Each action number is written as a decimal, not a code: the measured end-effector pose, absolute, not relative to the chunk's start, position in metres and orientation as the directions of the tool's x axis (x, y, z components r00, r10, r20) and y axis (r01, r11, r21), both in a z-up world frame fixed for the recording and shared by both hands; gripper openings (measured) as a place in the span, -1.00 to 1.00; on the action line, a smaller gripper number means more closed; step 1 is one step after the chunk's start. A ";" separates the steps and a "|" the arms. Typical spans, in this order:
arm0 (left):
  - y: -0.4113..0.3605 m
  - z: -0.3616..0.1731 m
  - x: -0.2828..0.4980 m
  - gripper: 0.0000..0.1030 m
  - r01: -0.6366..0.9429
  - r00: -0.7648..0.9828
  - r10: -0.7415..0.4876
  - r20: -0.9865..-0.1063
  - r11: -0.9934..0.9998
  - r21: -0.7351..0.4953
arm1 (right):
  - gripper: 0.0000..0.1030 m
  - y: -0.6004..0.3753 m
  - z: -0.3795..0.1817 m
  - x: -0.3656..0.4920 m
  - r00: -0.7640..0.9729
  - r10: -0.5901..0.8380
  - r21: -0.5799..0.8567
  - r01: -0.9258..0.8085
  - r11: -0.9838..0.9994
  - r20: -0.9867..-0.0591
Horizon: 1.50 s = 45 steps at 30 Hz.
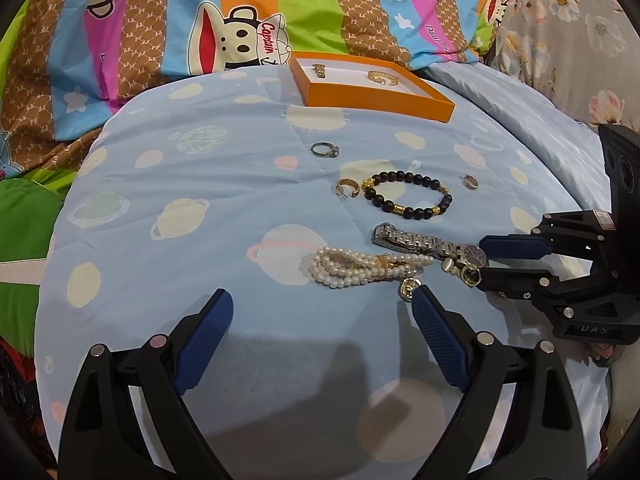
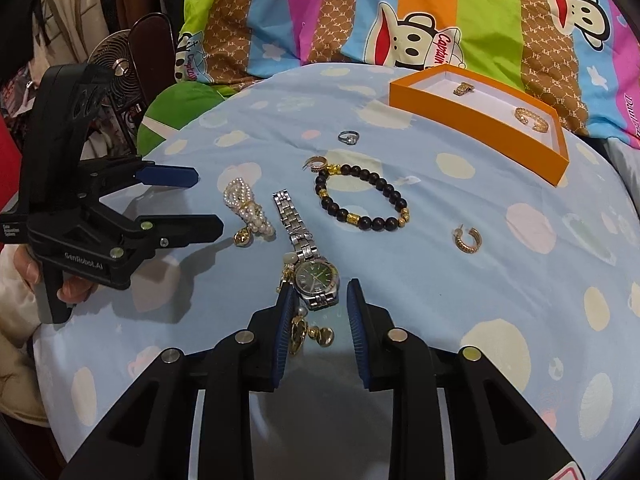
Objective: Organize jewelry
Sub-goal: 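Grasp the pearl necklace with the left tool while the right tool holds the silver watch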
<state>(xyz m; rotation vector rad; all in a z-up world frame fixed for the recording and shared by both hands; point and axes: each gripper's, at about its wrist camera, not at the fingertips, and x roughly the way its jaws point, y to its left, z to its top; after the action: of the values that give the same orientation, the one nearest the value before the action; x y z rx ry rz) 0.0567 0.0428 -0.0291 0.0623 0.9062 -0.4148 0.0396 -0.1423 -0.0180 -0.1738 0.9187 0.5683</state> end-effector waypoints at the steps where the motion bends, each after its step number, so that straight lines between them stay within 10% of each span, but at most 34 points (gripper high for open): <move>1: 0.042 -0.029 0.057 0.72 0.376 0.543 -0.322 -0.775 0.919 -0.119 | -0.49 -0.141 -0.018 0.040 0.474 0.386 0.089 -0.535 0.840 -0.791; 14: 0.022 -0.030 0.065 0.72 0.469 0.532 -0.294 -0.794 0.883 -0.012 | -0.08 -0.118 -0.019 0.059 0.474 0.371 0.059 -0.552 0.832 -0.799; 19: 0.018 -0.031 0.074 0.72 0.518 0.509 -0.323 -0.797 0.855 -0.016 | -0.53 -0.116 -0.019 0.063 0.477 0.373 0.065 -0.545 0.836 -0.796; 36: 0.004 -0.033 0.091 0.70 0.652 0.422 -0.428 -0.800 0.756 -0.061 | -0.53 -0.166 -0.008 0.048 0.540 0.389 0.169 -0.411 0.896 -0.746; 45: 0.005 -0.028 0.072 -0.12 0.679 0.402 -0.485 -0.777 0.727 -0.102 | -0.53 -0.181 -0.010 0.042 0.547 0.365 0.193 -0.347 0.918 -0.753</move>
<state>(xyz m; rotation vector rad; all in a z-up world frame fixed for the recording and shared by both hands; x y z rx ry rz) 0.0719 0.0053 -0.0277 0.2458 0.8903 -0.7446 0.0422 -0.1808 -0.0096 0.0221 0.8978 0.4224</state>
